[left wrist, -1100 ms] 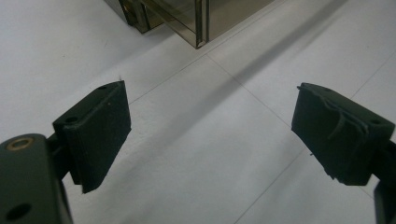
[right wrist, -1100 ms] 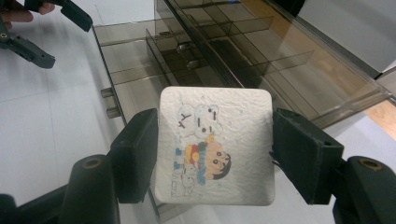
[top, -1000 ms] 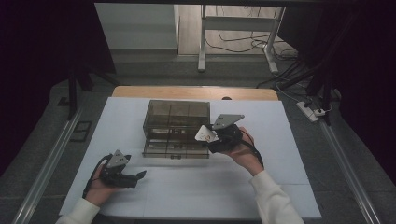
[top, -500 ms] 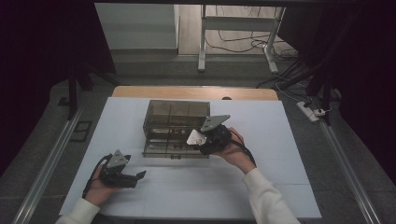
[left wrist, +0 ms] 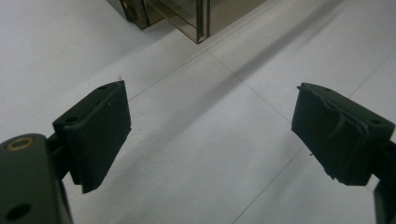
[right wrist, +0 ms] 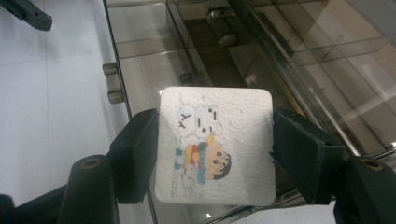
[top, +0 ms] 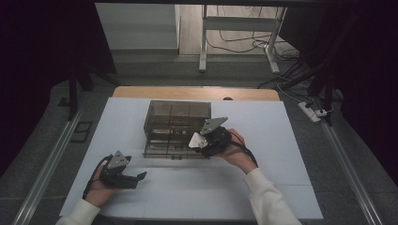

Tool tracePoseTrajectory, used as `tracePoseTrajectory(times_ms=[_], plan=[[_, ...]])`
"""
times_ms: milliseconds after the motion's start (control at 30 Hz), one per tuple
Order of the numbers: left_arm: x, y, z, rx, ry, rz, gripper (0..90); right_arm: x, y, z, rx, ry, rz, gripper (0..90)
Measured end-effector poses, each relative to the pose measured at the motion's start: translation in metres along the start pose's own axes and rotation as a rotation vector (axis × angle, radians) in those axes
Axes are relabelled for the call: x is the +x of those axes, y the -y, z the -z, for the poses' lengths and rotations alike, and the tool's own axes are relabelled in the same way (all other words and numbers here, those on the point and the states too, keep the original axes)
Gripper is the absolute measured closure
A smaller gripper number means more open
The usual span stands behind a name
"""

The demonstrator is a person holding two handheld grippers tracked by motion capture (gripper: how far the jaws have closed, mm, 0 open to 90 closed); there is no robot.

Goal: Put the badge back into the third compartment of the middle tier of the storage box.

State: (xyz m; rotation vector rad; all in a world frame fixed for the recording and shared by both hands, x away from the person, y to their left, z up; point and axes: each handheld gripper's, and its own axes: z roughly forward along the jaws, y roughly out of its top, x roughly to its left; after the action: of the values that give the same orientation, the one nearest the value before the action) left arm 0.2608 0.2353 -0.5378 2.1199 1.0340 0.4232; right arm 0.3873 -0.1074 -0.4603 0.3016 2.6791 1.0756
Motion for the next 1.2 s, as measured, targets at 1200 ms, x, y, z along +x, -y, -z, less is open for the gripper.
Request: tracePoseTrajectory(times_ms=[1200], plan=[[0.001, 0.000, 0.000, -0.008, -0.003, 0.007, 12.1, -0.004, 0.022, 0.047, -0.129, 0.107, -0.079, 25.6]])
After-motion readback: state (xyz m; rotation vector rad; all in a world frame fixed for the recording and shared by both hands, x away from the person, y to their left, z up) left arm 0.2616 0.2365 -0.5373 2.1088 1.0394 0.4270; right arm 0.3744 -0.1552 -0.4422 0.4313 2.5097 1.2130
